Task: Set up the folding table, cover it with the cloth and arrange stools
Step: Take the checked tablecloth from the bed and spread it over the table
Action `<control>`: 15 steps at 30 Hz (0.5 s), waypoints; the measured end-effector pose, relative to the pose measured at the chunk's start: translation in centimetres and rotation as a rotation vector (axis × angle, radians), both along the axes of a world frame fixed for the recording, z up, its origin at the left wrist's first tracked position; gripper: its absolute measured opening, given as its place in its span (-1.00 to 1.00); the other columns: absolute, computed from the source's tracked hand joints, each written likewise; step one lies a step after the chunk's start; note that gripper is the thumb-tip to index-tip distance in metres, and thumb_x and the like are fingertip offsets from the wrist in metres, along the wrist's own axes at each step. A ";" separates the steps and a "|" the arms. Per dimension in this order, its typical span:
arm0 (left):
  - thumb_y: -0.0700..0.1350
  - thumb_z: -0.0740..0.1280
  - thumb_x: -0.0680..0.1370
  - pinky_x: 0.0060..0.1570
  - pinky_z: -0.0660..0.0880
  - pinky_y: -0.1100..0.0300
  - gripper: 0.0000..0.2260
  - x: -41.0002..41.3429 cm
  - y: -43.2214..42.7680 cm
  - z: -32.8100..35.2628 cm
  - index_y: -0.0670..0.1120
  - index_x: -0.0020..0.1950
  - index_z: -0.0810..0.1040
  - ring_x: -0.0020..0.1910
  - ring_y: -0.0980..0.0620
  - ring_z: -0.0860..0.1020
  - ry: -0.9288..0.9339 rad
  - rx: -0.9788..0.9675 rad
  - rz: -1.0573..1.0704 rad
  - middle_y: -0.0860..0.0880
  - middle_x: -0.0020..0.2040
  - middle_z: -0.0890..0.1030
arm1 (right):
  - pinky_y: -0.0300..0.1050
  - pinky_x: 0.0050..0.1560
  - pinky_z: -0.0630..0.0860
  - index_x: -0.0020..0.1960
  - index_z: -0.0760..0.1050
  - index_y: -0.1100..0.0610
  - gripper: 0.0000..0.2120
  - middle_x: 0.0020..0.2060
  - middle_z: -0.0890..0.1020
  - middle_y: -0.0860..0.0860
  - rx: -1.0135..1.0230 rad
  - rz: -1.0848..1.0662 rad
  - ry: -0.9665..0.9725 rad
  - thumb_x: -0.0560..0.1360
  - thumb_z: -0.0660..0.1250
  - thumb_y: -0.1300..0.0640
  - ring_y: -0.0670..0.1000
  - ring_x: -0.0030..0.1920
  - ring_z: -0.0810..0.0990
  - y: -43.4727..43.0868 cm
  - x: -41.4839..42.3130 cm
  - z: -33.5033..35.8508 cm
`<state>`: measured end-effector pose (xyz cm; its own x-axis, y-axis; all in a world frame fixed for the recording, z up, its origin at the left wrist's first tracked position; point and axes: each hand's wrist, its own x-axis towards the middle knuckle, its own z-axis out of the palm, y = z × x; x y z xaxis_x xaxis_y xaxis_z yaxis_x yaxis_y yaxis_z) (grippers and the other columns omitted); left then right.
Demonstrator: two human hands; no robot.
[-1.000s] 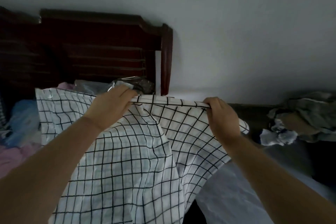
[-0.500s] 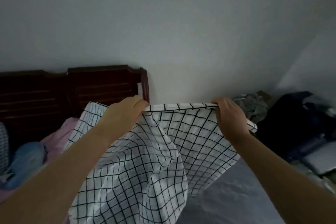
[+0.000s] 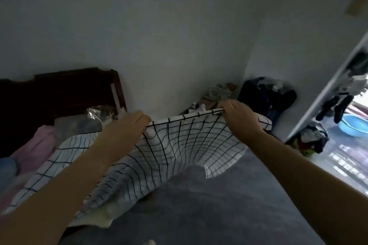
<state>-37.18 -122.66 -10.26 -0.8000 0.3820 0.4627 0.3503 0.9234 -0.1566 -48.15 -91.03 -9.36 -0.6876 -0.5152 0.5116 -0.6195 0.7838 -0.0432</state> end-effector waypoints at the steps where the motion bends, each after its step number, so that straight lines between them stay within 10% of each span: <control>1: -0.40 0.49 0.21 -0.67 0.32 0.23 -0.49 1.6 1.8 -0.1 -0.10 0.05 0.40 -0.40 -0.04 0.52 -0.003 -0.014 -0.005 -0.08 -0.14 0.50 | 0.02 -0.14 0.46 0.01 0.52 0.25 -0.87 -0.13 0.61 0.18 0.015 -0.006 -0.034 0.48 0.28 0.34 0.20 -0.13 0.57 1.8 1.9 -0.3; 4: -0.38 0.55 0.10 -0.61 0.03 0.38 -0.54 6.3 7.1 0.2 -0.16 -0.07 0.53 -0.49 0.00 0.48 -0.011 -0.066 -0.015 -0.07 -0.28 0.51 | 0.00 -0.08 0.44 0.08 0.52 0.21 -0.84 -0.05 0.62 0.13 0.046 -0.004 -0.101 0.52 0.25 0.28 0.15 -0.05 0.57 6.8 7.2 -0.6; 11: -0.38 0.43 0.33 -0.47 0.42 0.13 -0.66 14.4 16.0 -1.7 -0.18 0.06 0.50 -0.26 -0.14 0.54 -0.159 0.088 -0.006 -0.13 -0.10 0.52 | 0.01 -0.09 0.45 0.09 0.47 0.13 -0.85 -0.01 0.57 0.07 -0.093 -0.160 -0.189 0.58 0.17 0.19 0.10 0.00 0.52 15.2 18.8 -1.7; 15: -0.38 0.55 0.17 -0.58 0.16 0.28 -0.56 20.3 19.3 -3.8 -0.13 -0.05 0.51 -0.40 -0.06 0.52 -0.200 0.089 -0.104 -0.08 -0.20 0.51 | -0.03 -0.10 0.41 0.08 0.49 0.15 -0.86 -0.02 0.59 0.09 -0.107 -0.281 -0.109 0.56 0.21 0.21 0.14 0.01 0.54 18.3 26.5 -3.8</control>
